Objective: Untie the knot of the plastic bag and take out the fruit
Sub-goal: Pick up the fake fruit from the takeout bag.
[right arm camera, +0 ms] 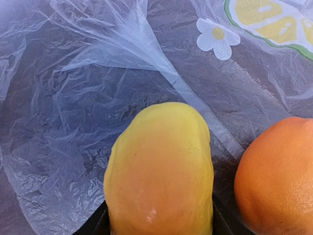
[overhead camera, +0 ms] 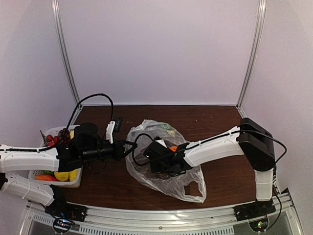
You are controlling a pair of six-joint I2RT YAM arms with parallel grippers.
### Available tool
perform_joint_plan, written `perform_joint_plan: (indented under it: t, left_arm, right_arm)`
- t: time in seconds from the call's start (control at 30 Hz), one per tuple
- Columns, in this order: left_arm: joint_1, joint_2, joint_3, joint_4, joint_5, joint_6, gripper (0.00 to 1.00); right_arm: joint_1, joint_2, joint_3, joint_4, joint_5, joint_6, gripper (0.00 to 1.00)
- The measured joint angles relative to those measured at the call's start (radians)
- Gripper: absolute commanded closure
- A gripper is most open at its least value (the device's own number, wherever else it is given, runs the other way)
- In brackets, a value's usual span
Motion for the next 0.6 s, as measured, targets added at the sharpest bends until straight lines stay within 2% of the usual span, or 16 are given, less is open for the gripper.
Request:
perform_joint_plan:
  t: [0.2, 0.6]
  left_arm:
    - [0.0, 0.0, 0.0, -0.002, -0.009, -0.006, 1.0]
    - [0.0, 0.007, 0.07, -0.085, -0.04, -0.01, 1.0]
  right_arm:
    - [0.002, -0.097, -0.079, 0.054, -0.049, -0.061, 0.5]
    - [0.003, -0.498, -0.361, 0.26, -0.306, -0.221, 0.49]
